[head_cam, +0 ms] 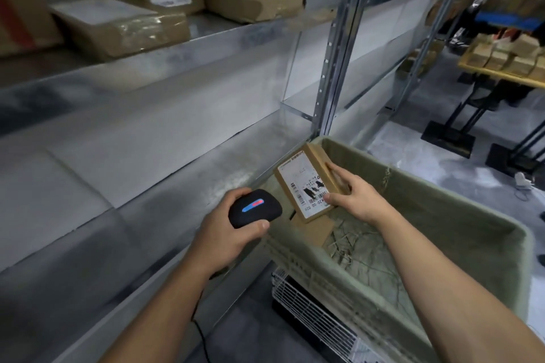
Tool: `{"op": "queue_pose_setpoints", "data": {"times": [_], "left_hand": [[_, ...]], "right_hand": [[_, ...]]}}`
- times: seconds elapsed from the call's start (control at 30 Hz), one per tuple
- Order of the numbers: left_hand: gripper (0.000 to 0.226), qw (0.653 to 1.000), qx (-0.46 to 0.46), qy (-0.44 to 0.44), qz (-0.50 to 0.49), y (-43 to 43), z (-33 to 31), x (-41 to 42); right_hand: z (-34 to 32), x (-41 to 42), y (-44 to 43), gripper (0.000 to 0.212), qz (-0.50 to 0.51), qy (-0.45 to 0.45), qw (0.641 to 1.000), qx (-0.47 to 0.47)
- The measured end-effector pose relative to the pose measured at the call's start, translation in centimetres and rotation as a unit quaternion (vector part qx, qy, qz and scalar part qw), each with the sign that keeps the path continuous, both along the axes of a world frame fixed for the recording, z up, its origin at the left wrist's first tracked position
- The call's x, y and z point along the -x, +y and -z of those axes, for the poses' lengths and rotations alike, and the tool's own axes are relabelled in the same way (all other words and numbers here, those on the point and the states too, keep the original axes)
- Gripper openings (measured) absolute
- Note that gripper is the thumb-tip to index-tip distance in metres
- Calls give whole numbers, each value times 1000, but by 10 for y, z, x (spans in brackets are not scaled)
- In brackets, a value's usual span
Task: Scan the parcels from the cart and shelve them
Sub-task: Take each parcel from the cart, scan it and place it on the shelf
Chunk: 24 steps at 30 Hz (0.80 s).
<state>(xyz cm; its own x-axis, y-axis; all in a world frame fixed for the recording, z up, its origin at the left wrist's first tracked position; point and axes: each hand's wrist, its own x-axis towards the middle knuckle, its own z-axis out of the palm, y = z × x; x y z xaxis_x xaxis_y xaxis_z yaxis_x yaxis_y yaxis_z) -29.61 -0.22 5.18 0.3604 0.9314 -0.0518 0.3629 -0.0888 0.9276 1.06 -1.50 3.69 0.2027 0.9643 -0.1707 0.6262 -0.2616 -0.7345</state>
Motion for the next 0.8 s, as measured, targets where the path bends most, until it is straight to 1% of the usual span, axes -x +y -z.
{"op": "queue_pose_setpoints", "data": {"times": [0.1,0.13,0.23,0.33,0.4,0.5,0.57,0.63,0.73,0.8], "left_hand": [[57,997,20,-44,-58,-9,1,27],[57,995,26,-58,-80,-12,1,37],[57,985,40,-95,-138,-19,-1,67],[49,976,40,-120,-179,-30,-5,97],[42,968,41,-136,-208,-38,-7,117],[39,956,48,-142,-251,-51,-4,148],[40,950,45,-143,-275,-58,-2,167],[40,942,37,-147,-301,-66,-2,185],[38,925,35,-159,-343,-79,-4,206],[38,914,27,-161,-370,-86,-6,218]], "right_hand": [[8,35,-6,97,15,60,998,-16],[11,47,-6,99,13,79,997,-20],[16,87,-5,93,4,132,990,-43],[26,119,2,97,-12,176,983,-47],[27,146,7,103,-35,193,979,-54],[28,188,15,113,-69,193,977,-59],[36,212,22,114,-89,206,973,-59],[34,239,26,115,-116,198,970,-73],[36,274,33,106,-175,210,959,-75],[40,294,41,105,-206,217,951,-74]]}}
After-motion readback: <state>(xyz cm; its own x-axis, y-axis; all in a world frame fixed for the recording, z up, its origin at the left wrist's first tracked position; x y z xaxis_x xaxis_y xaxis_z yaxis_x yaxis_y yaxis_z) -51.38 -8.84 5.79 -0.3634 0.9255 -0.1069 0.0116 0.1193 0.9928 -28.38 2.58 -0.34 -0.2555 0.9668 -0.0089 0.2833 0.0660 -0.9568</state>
